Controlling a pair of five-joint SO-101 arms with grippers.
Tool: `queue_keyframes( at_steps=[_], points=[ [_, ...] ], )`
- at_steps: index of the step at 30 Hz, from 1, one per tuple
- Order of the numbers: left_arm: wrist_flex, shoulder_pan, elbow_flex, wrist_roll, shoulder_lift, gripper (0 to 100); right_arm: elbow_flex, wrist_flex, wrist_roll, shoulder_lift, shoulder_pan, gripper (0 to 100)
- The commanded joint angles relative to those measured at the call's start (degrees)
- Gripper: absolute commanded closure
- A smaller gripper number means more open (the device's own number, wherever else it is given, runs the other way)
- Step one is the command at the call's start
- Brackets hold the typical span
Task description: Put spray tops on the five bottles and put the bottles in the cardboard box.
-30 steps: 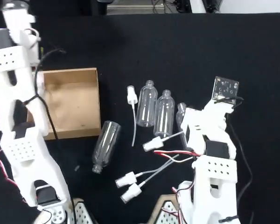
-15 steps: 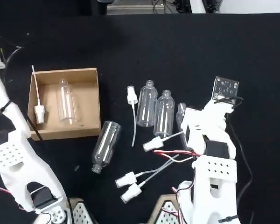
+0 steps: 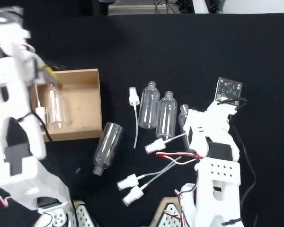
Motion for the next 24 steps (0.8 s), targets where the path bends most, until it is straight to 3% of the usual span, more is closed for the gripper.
queue_keyframes(
  at_steps=[1, 5, 9, 14, 24],
  points=[
    [-9.93, 2.77, 13.58, -0.53, -6.15, 75, -0.84, -1.67, 0.00, -0.92, 1.05, 90.0],
    [-17.93, 2.59, 22.29, -0.44, -5.80, 75, -0.84, -1.67, 0.00, -0.92, 1.05, 90.0],
    [-21.98, 2.59, 23.25, 0.44, -3.43, 75, -0.84, -1.67, 0.00, -0.92, 1.05, 90.0],
    [-22.77, 0.04, 18.68, 1.76, 1.49, 69, -0.75, -1.58, 0.00, -0.92, 1.05, 90.0],
    [-22.59, -0.75, 10.51, 1.58, 14.95, 69, -0.66, -1.58, 0.00, -0.92, 1.05, 90.0]
  ],
)
